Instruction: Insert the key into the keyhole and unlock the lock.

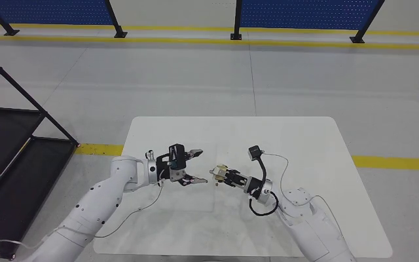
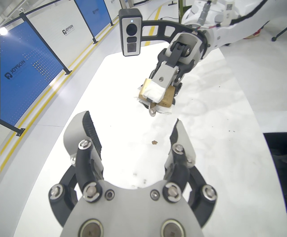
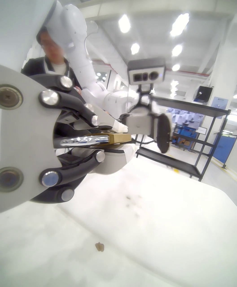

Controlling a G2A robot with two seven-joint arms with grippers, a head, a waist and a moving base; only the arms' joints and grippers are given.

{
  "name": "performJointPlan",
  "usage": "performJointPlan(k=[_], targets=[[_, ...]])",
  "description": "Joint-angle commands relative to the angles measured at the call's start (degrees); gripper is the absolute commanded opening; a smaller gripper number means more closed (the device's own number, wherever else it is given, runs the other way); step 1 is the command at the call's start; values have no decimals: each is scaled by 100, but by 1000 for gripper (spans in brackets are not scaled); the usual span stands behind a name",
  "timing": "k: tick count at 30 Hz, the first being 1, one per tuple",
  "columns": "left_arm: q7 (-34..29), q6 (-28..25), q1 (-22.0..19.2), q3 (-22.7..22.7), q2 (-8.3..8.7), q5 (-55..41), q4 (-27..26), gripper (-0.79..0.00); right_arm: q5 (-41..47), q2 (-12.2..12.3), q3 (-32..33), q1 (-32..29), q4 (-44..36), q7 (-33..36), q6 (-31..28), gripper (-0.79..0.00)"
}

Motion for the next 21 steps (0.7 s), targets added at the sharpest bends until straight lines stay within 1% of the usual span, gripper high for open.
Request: performJointPlan(k=[1,10,21], targets=[[43,-42,63,-137,27,-69,49,0,0,0,0,0,0,0,0,-785],[178,-114,468,-849,161,-309,133,0,0,0,0,0,0,0,0,-785],[178,-114,468,-849,161,-309,133,0,0,0,0,0,0,0,0,-785]])
